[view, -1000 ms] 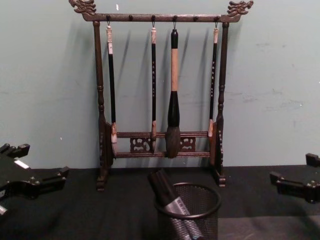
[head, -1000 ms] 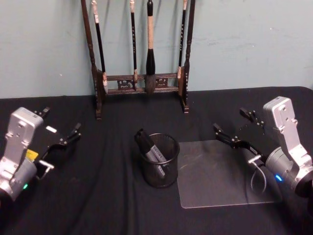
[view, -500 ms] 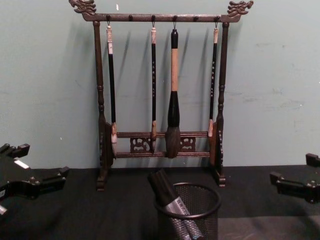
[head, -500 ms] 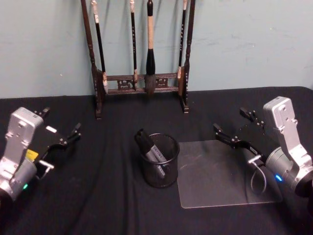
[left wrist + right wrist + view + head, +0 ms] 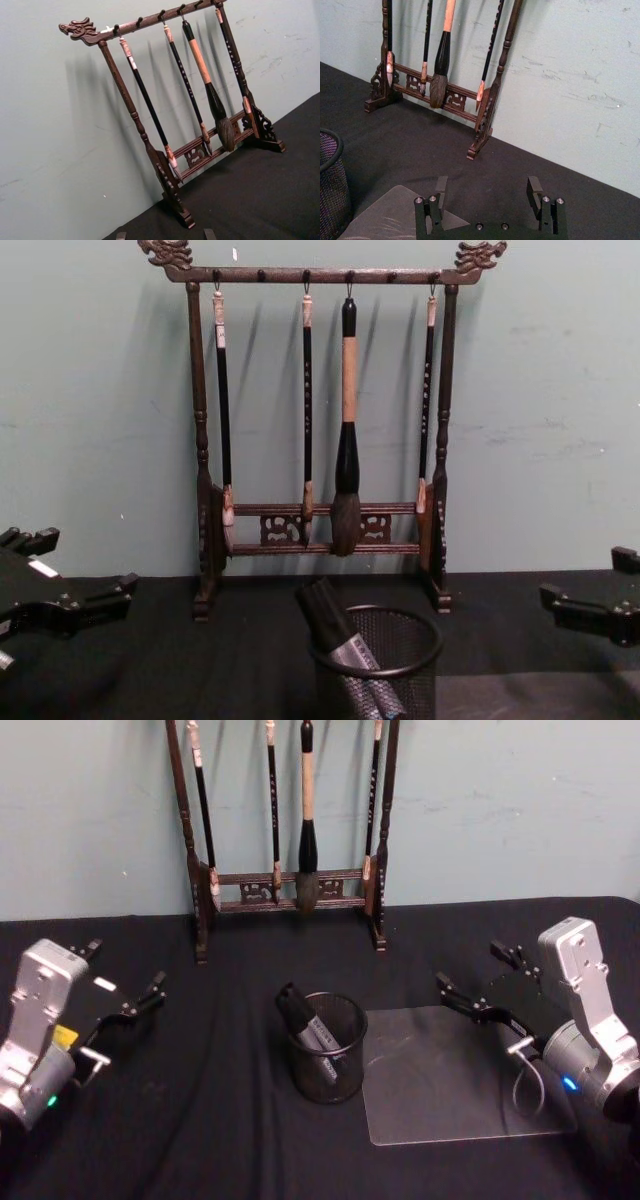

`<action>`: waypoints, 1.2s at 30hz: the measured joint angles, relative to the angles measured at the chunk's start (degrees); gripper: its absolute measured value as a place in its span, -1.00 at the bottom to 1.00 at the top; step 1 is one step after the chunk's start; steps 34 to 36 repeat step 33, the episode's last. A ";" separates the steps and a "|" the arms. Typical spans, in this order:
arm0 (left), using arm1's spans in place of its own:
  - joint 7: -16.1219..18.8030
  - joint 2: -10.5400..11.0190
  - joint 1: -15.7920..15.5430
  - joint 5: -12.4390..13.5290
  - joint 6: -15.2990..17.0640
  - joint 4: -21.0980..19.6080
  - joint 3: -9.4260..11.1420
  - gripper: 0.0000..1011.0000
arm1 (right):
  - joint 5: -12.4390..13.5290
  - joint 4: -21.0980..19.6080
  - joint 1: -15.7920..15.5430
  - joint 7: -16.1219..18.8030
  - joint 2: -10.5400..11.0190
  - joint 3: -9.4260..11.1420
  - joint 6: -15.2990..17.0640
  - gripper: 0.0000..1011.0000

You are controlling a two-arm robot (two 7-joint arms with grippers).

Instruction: Pick up the water-based marker from the table and place it into the pen holder.

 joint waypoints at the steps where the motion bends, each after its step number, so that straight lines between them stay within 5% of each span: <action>1: 0.00 0.00 0.00 0.00 0.00 0.00 0.00 0.98 | 0.00 0.00 0.00 0.00 0.00 0.00 0.00 0.98; 36: 0.00 0.00 0.00 0.00 0.00 0.00 0.00 0.98 | 0.00 0.00 0.00 0.00 0.00 0.00 0.00 0.98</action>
